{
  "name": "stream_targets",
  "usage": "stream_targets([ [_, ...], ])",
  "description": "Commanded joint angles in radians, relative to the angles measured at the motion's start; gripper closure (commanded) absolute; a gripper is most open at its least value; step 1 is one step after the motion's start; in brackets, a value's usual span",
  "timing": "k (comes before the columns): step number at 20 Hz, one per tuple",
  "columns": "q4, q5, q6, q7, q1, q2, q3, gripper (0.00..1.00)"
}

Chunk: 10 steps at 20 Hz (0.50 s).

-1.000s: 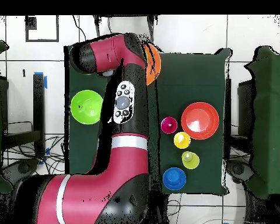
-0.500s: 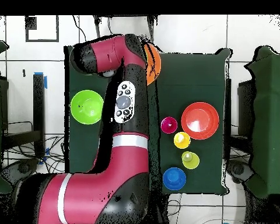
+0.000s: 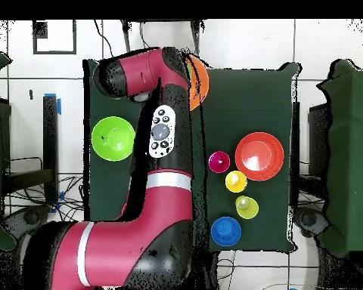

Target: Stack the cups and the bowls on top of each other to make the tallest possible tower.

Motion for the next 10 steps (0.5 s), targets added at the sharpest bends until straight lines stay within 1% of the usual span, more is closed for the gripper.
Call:
stream_targets([
  [1, 0.037, -0.002, 0.021, -0.094, -0.022, 0.045, 0.104, 1.00],
  [6, 0.042, -0.001, 0.015, -0.093, -0.023, 0.045, 0.104, 1.00],
  [10, 0.065, 0.006, 0.044, -0.089, -0.017, 0.016, 0.094, 1.00],
])
